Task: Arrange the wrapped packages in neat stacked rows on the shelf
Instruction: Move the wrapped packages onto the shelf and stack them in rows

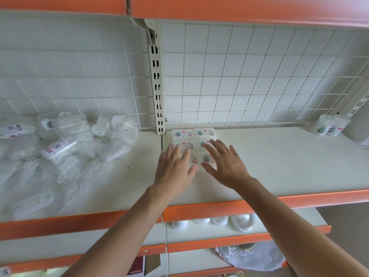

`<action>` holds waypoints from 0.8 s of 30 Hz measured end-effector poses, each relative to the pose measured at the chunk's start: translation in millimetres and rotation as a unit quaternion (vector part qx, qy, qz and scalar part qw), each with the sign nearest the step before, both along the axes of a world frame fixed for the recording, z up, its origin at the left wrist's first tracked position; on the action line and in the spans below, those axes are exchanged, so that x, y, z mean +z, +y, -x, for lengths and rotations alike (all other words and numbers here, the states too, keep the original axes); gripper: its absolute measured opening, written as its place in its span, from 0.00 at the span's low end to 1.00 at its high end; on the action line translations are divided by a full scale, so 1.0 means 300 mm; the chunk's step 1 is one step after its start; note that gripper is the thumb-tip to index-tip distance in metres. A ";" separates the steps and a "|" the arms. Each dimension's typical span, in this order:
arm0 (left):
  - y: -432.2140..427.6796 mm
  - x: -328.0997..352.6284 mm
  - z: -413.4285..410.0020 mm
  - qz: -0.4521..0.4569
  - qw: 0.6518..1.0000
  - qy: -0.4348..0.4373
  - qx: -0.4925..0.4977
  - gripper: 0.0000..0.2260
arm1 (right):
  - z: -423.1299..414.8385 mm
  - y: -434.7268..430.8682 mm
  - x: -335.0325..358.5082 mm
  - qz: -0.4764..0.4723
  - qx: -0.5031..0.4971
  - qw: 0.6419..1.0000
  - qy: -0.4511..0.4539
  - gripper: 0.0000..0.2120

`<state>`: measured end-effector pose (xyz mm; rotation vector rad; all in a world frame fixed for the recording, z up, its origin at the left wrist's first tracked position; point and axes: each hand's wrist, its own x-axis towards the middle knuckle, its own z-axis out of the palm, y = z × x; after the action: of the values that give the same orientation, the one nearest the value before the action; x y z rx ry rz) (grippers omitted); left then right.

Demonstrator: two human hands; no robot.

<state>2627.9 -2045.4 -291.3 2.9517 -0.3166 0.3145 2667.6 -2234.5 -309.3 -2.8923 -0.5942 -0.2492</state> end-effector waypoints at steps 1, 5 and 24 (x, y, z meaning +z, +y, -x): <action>0.025 0.006 -0.001 -0.019 1.000 0.014 0.008 0.28 | 0.002 0.024 0.005 0.004 -0.004 1.000 0.002 0.36; 0.127 0.037 0.018 -0.043 0.997 0.043 0.049 0.32 | 0.001 0.139 0.021 0.016 0.012 1.000 0.012 0.36; 0.442 0.066 0.184 0.033 0.963 0.091 0.253 0.29 | -0.069 0.606 0.080 0.000 0.237 0.971 0.027 0.34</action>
<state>2572.7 -1912.9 -271.5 2.9210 0.4708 0.1031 2688.3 -2052.7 -285.2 -2.6398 -1.2379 -0.0987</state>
